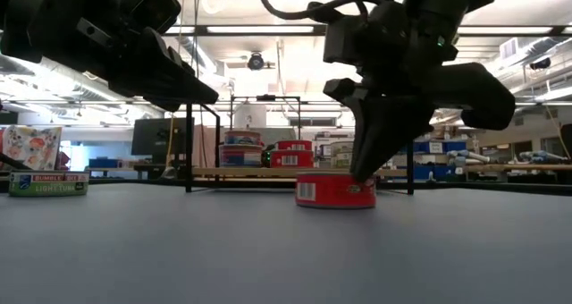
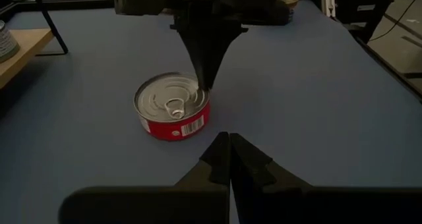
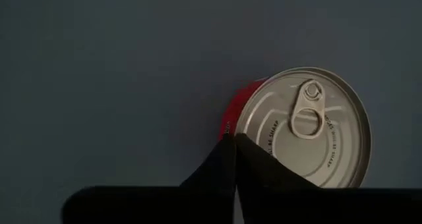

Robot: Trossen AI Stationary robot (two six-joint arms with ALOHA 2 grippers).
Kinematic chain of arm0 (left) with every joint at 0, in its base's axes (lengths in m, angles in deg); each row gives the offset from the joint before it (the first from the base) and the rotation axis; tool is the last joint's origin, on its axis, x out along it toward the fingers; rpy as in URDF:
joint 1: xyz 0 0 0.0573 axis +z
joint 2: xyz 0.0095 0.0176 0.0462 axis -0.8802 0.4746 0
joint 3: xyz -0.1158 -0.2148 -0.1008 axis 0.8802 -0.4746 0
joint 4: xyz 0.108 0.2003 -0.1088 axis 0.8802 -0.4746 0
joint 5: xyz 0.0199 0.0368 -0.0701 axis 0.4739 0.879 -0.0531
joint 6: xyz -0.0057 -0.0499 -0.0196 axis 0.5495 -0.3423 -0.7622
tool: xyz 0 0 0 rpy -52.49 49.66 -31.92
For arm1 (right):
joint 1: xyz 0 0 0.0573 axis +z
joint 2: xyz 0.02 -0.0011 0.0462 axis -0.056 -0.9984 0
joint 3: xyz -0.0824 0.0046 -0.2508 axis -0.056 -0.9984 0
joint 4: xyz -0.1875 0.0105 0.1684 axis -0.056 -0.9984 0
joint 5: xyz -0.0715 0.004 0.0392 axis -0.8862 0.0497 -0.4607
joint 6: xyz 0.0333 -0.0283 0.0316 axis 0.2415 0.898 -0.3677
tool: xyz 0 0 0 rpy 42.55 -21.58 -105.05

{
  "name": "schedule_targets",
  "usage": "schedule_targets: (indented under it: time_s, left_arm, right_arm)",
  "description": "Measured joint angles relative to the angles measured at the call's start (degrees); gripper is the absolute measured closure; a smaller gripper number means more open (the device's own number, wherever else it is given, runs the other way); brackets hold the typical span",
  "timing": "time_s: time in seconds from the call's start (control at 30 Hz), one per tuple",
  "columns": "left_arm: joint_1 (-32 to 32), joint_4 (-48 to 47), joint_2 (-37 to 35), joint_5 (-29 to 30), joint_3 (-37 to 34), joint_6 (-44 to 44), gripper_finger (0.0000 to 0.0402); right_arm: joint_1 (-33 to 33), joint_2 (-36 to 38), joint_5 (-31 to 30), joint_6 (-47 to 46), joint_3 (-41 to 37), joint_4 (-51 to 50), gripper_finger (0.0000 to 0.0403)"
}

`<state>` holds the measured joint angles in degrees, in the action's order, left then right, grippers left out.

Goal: Stack canned seafood by type on shelf
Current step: Stack the red tuna can on top of the other red tuna can on the shelf

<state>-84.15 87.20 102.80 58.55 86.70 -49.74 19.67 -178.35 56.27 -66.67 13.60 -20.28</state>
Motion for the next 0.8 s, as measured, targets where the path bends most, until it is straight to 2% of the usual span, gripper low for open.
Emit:
schedule_targets:
  time_s: [0.13,0.33,0.47,0.63,0.8]
  left_arm:
    - [-0.02,0.03,0.0,0.02,0.0,-0.17,0.0396]
    - [-0.02,0.29,0.0,0.07,0.0,-0.51,0.0396]
    - [-0.02,0.52,0.0,0.09,0.0,-0.58,0.0396]
    - [-0.02,0.57,0.0,1.32,0.0,-0.79,0.0396]
    - [0.1,-1.08,0.15,4.9,0.0,-2.15,0.0396]
  right_arm:
    - [-0.4,-0.24,1.8,-0.49,1.63,-1.31,0.0394]
    - [-1.94,0.41,9.43,-5.14,4.5,-1.36,0.0399]
    - [-3.07,0.46,17.52,-11.39,5.54,0.08,0.04]
    - [-4.74,0.46,28.4,-22.88,5.71,7.21,0.0401]
    - [-5.81,0.47,32.96,-31.92,5.71,12.08,0.0402]
